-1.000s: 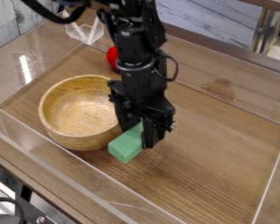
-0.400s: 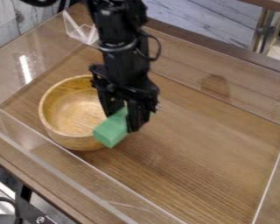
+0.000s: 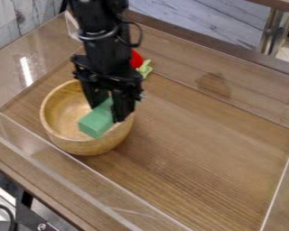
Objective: Put the green stick in the brown bowl
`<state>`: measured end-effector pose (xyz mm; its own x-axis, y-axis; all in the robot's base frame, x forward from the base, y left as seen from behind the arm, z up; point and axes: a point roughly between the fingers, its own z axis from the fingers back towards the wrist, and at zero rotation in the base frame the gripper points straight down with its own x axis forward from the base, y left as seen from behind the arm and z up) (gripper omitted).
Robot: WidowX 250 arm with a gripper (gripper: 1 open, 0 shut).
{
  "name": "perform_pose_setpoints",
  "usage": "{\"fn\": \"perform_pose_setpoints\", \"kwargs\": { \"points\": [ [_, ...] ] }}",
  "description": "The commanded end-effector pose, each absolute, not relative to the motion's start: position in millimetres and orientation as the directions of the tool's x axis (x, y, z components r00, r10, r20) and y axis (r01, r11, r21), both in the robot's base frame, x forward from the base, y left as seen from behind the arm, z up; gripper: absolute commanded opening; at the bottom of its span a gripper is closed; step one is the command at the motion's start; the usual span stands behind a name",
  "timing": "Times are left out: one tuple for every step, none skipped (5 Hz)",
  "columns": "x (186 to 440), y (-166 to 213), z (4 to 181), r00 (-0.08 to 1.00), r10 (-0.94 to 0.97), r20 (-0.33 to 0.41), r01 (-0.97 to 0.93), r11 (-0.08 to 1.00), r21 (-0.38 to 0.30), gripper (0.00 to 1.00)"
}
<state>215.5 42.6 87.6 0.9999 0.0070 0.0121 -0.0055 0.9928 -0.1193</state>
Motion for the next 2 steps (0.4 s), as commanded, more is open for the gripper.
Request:
{"fn": "perform_pose_setpoints", "kwargs": {
  "points": [
    [226.0, 50.7, 104.7, 0.996, 0.011, 0.087, -0.002, 0.995, -0.099, 0.00],
    [226.5, 53.0, 104.6, 0.996, 0.016, 0.088, -0.007, 0.995, -0.100, 0.00]
  ]
}}
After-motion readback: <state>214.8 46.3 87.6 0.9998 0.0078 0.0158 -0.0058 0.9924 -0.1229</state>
